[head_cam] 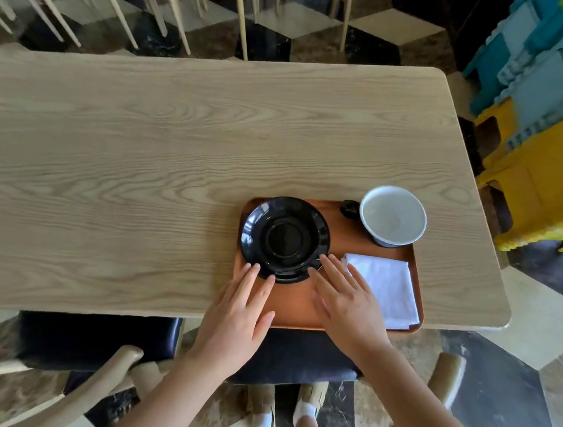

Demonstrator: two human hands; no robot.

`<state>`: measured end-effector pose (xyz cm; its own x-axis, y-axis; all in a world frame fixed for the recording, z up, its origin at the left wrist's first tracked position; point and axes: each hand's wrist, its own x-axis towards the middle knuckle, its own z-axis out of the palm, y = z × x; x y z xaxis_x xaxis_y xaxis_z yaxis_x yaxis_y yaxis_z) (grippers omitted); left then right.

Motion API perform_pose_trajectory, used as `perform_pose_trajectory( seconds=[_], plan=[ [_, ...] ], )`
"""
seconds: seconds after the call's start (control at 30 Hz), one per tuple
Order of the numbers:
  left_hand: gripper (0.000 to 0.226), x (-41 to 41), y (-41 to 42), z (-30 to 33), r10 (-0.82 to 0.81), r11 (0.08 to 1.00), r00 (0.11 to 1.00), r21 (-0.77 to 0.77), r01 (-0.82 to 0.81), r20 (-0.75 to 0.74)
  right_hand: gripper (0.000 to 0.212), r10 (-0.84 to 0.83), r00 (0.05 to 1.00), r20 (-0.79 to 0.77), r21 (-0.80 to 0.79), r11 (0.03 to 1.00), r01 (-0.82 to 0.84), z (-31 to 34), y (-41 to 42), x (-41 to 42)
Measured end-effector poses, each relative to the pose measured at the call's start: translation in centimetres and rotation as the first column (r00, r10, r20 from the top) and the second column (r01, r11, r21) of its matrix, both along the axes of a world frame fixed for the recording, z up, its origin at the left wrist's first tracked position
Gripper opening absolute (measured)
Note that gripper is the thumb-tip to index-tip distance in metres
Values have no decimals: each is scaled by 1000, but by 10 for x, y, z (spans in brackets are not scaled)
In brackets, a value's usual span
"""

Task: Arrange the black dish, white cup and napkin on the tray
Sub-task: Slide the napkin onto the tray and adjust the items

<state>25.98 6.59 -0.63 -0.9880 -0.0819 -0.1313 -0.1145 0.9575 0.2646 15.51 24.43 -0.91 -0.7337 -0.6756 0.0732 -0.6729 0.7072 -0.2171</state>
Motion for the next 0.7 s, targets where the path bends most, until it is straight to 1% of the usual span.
perform_pose_trajectory(
  seconds=[0.1,0.23,0.37,0.7],
  plan=[
    [54,7,-1,0,-17,1000,1000,1,17,4,37,12,1000,12,6,1000,-13,0,3,7],
    [54,17,2,1,-23,1000,1000,-3,23,19,34,18,999,35,1,1000,-18,-1,7,17],
    [54,25,4,2,-18,1000,999,6,18,29,37,9,999,53,-15,1000,-8,2,9,22],
    [55,26,5,4,-18,1000,999,-8,18,43,41,-4,997,82,17,1000,3,1,10,27]
  ],
)
